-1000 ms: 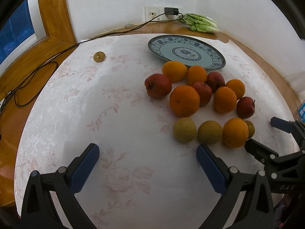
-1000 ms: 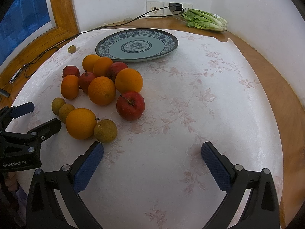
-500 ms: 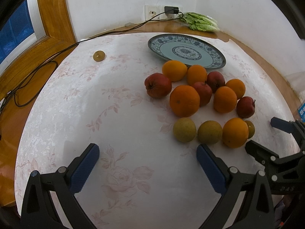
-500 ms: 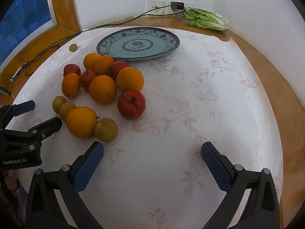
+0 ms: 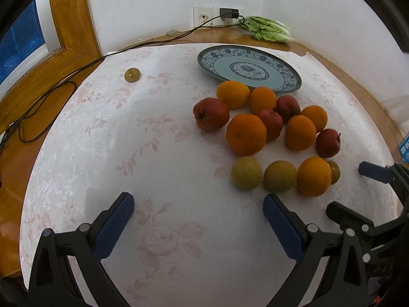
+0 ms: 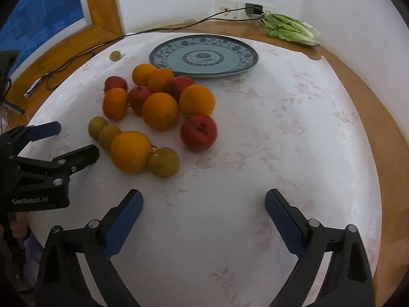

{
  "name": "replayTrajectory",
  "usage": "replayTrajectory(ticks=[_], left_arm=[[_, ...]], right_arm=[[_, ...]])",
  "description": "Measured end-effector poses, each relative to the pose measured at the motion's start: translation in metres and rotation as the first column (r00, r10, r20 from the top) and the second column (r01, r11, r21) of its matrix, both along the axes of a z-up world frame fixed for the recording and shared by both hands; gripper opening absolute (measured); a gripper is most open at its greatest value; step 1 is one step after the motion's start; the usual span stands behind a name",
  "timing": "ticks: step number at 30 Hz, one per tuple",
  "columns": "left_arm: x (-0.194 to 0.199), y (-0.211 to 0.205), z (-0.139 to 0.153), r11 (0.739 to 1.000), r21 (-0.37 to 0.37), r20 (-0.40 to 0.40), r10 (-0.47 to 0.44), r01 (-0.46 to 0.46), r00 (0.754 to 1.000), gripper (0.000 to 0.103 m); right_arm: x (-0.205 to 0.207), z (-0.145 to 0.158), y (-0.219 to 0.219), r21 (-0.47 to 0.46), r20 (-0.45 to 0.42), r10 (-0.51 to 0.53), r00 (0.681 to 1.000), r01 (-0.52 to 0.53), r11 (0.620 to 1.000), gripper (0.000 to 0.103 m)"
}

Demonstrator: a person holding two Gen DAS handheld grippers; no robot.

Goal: Organize fruits
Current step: 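Close the left tool on a yellow-green fruit while the right tool reaches toward a red apple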

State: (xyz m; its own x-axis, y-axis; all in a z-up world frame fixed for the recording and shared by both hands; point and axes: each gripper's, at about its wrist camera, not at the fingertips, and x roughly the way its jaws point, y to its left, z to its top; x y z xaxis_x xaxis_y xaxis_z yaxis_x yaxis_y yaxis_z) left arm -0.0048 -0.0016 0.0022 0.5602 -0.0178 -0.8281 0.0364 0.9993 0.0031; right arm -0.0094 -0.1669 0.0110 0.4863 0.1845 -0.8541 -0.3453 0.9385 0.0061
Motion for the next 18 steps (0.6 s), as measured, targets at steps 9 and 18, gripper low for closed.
replayTrajectory(ticks=[9, 18], left_arm=[[-0.002, -0.002, 0.008, 1.000, -0.013, 0.023, -0.011, 0.011, 1.000, 0.085], [0.002, -0.008, 0.010, 0.998, -0.044, 0.028, -0.048, 0.049, 0.998, 0.062]], right_arm=[[-0.001, 0.007, -0.003, 0.080, -0.014, 0.050, 0.999, -0.049, 0.996, 0.069], [0.008, 0.011, -0.014, 0.132, -0.031, 0.064, 0.997, -0.059, 0.990, 0.041]])
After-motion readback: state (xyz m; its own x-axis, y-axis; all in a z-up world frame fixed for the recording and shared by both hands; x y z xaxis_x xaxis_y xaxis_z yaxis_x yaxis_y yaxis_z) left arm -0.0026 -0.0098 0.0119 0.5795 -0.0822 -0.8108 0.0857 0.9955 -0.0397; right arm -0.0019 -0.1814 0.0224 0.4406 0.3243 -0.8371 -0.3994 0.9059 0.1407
